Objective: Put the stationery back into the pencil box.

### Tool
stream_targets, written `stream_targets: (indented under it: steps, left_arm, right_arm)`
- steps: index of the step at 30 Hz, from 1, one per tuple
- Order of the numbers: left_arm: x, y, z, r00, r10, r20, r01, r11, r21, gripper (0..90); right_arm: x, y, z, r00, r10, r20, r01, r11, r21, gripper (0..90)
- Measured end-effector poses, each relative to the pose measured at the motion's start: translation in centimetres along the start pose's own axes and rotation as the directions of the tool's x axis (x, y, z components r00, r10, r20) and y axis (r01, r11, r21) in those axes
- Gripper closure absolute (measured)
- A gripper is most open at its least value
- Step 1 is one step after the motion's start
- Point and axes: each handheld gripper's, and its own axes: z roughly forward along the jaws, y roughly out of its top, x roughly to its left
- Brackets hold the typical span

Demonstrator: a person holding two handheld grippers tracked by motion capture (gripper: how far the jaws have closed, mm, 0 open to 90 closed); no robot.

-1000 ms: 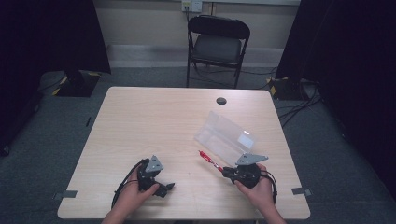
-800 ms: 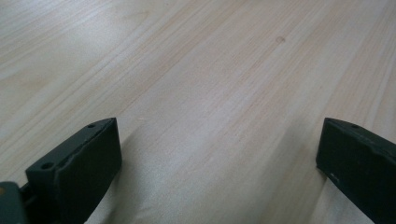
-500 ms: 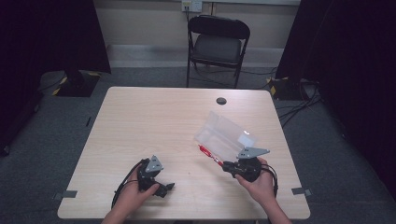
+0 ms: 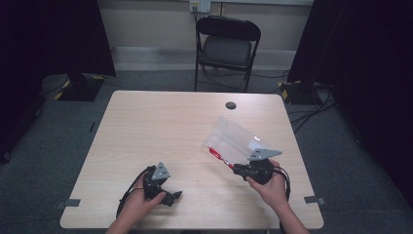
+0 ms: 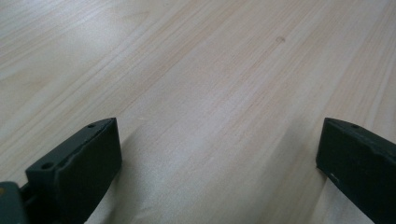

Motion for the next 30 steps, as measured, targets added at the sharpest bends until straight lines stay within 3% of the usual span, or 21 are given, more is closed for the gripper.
stream_targets:
  steps: [10, 30]
  left_arm:
    - [0.0, 0.0, 0.0, 1.0000, 0.000, -0.003, 0.000, 1.0000, 0.001, 0.0]
    - [0.0, 0.0, 0.0, 1.0000, 0.000, -0.001, 0.000, 1.0000, 0.001, 0.0]
  right_arm:
    - [-1.0, 0.3, 0.2, 0.9997, -0.025, 0.005, 0.025, 1.000, -0.006, 81.1]
    - [-2.7, 0.3, 0.7, 0.9997, 0.009, 0.024, -0.009, 1.000, 0.000, 81.1]
